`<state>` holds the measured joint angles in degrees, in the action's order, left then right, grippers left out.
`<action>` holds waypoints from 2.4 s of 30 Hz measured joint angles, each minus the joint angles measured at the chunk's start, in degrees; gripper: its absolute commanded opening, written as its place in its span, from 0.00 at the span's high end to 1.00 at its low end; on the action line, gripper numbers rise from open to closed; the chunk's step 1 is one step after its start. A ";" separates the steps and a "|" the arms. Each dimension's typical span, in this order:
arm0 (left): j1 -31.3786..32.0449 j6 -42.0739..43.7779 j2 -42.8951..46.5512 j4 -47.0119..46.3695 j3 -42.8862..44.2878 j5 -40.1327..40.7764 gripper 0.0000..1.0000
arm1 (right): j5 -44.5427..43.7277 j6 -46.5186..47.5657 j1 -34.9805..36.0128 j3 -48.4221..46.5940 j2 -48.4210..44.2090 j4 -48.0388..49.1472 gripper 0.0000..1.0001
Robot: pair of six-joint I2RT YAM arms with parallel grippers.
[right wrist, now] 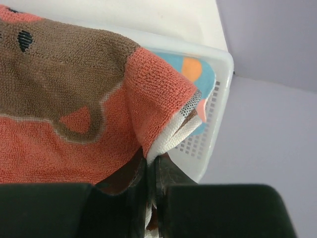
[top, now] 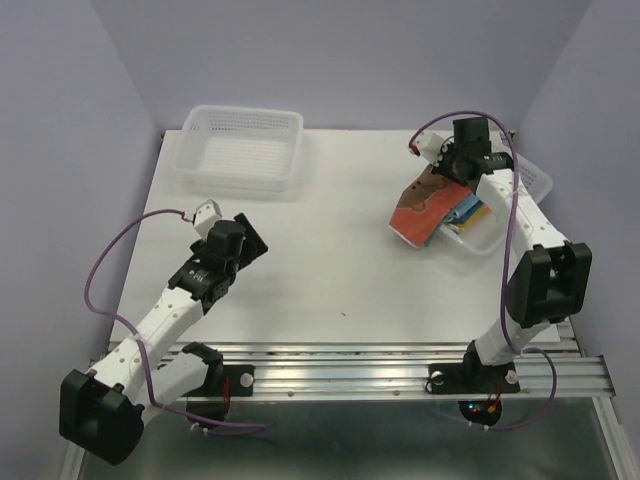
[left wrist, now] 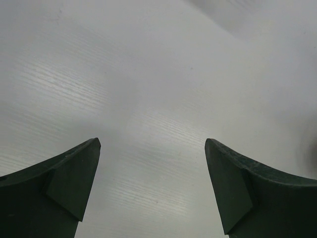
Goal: Fold and stack the towels
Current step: Neatly place the folded towel into the bin
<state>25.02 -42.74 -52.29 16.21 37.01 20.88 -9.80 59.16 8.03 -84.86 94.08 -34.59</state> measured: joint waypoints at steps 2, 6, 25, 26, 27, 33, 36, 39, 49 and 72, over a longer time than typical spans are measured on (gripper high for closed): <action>0.00 -0.15 -0.04 0.42 0.00 0.48 0.01 | -0.44 0.81 -0.83 -1.88 1.01 -0.50 0.99; -0.09 -0.44 -0.04 1.18 0.00 1.20 0.01 | -1.73 2.64 -2.25 -5.11 2.08 -0.42 0.99; -1.53 -1.25 -1.18 1.88 0.61 3.74 0.01 | -4.46 9.79 -7.39 -6.62 12.24 9.16 0.99; -1.60 -1.25 -1.57 1.92 0.63 3.80 0.01 | -4.61 10.01 -7.82 -6.62 12.79 9.75 0.99; -1.86 -1.25 -1.90 1.99 0.63 3.82 0.01 | -4.68 10.25 -8.00 -6.86 13.57 10.29 0.99; -2.64 -1.22 -3.43 2.10 0.63 3.80 0.01 | -5.62 11.23 -9.75 -7.74 17.68 16.31 0.99; -2.99 -1.22 -3.74 2.10 0.63 3.78 0.01 | -6.14 11.74 -10.64 -7.76 18.86 18.84 0.96; -3.10 -1.22 -3.91 2.10 0.63 3.74 0.01 | -6.19 11.98 -11.02 -7.78 19.15 20.26 0.94; -3.41 -1.16 -4.50 2.05 0.63 3.21 0.01 | -5.68 11.52 -11.08 -7.78 19.74 23.85 0.00; -3.76 -1.66 7.98 3.02 3.45 0.22 0.01 | -2.38 -65.16 -11.08 6.82 -20.33 29.46 0.00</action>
<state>21.26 -44.40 -44.31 19.22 40.47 21.10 -12.19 -6.00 -3.05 -78.04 73.76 -5.13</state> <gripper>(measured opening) 0.986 0.999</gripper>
